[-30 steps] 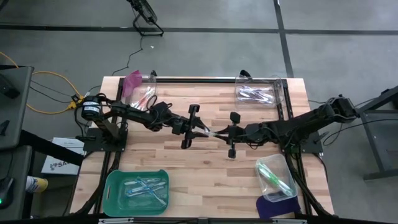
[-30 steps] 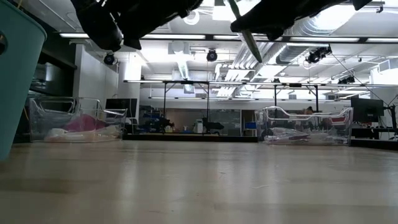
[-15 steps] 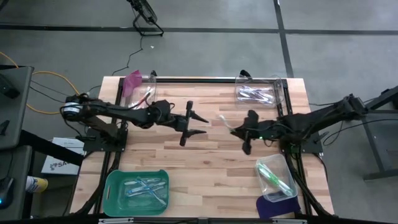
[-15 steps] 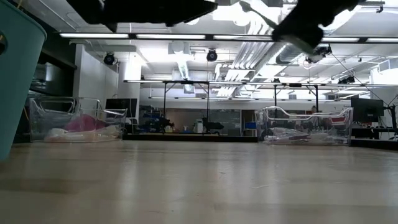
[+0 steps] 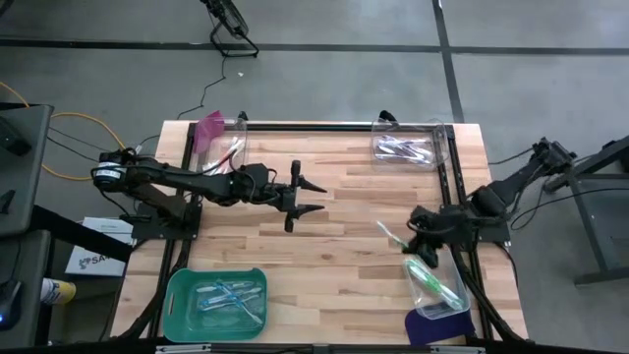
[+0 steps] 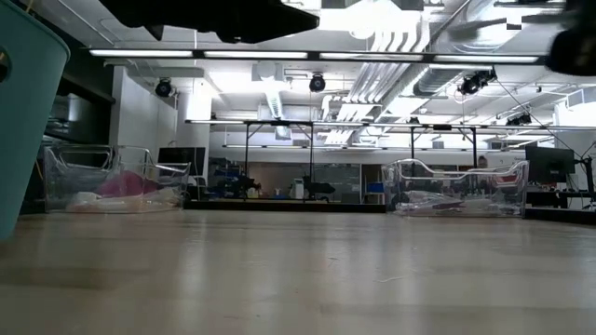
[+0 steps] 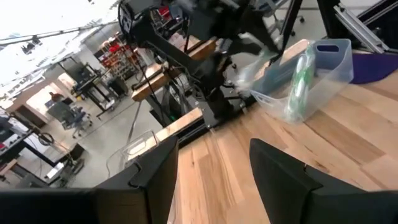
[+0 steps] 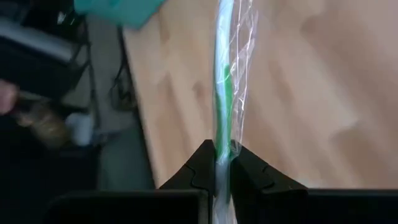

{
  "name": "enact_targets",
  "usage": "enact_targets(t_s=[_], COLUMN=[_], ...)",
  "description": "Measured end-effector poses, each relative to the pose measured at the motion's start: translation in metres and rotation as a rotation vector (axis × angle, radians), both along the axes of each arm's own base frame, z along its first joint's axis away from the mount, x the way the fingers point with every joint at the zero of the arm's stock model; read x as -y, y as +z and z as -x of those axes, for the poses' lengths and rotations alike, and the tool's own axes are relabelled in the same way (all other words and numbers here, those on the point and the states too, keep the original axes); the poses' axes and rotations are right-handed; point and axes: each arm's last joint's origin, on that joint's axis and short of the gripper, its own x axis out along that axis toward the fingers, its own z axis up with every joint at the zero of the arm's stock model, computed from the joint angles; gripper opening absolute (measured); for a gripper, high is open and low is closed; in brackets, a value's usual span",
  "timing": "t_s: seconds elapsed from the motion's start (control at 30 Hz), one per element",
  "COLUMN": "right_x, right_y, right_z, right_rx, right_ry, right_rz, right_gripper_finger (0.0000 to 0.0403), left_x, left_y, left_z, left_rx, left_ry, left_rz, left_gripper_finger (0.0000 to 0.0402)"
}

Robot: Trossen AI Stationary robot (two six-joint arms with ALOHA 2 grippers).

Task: Pick & Place Toothbrushes
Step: Put the green toothbrush into the white bin

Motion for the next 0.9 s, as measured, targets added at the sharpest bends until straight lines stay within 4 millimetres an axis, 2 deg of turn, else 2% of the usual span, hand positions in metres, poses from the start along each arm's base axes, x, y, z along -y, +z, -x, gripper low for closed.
enact_targets(t_s=[0.23,0.57,0.7,0.9], right_x=[-0.031,-0.077,-0.087,-0.092], right_y=[-0.009,-0.042,-0.054,-0.069], right_z=[0.019,0.042,0.048,0.054], right_rx=[-0.167,-0.451,-0.530,-0.632], right_ry=[-0.019,-0.036,-0.041,-0.121], right_rz=[-0.135,-0.094,-0.043,0.026], right_gripper_finger=[0.0022,0.0022,0.0022,0.0023], left_x=[0.000,0.000,0.000,0.000], left_y=[0.000,-0.002,-0.002,-0.002], left_z=[0.000,0.000,0.000,0.000], left_rx=[-0.001,-0.021,-0.022,-0.022], left_ry=[0.000,0.001,0.001,0.001], left_rz=[0.000,0.001,0.002,0.005], left_gripper_finger=[0.0193,0.0193,0.0193,0.0193])
